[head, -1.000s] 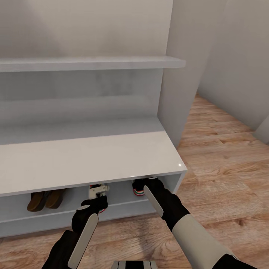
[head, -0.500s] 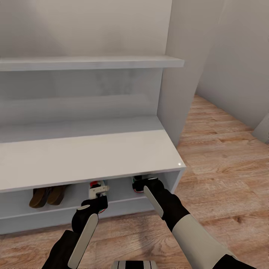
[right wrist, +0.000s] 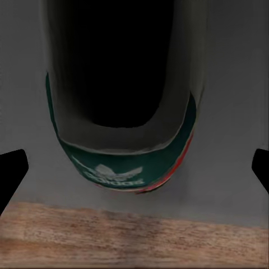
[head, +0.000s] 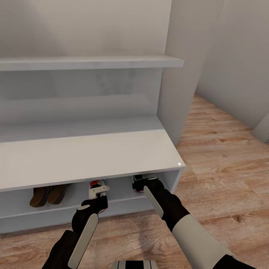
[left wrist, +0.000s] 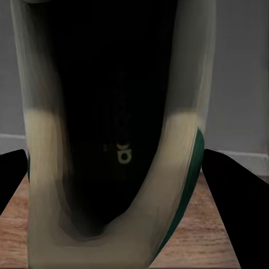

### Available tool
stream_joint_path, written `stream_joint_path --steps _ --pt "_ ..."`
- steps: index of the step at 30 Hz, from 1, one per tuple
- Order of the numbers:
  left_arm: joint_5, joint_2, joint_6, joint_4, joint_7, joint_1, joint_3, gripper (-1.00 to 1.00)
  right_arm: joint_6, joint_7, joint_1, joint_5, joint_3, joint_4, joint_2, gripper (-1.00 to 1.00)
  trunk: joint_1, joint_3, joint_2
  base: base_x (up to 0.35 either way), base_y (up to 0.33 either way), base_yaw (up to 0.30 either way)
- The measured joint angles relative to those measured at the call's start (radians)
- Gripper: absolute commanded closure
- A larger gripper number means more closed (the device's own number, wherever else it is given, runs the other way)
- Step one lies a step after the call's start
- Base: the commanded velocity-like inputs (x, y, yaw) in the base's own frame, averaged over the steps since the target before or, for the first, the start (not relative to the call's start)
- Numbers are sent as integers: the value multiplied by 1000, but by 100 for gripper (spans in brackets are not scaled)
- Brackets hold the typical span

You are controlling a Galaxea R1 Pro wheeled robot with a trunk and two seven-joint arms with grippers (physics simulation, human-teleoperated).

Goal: Pick up the two gym shoes and the two sandals from the corridor floor and place them onto the hallstand (shoe rack) in the corridor, making sure they are on the rack and not on the floor. Arrange them so the two gym shoes are next to each other and the two sandals are next to each other.

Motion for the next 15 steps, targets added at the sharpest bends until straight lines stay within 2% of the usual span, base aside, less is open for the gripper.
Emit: stream_joint_path --steps 12,15 --pt "-1 0 0 1 0 0 0 100 -1 2 1 0 2 0 0 -100 0 0 0 -290 -63 0" --pt "-12 11 3 -9 -4 11 12 100 7 13 -11 -11 13 11 0 -100 0 0 0 0 0 0"
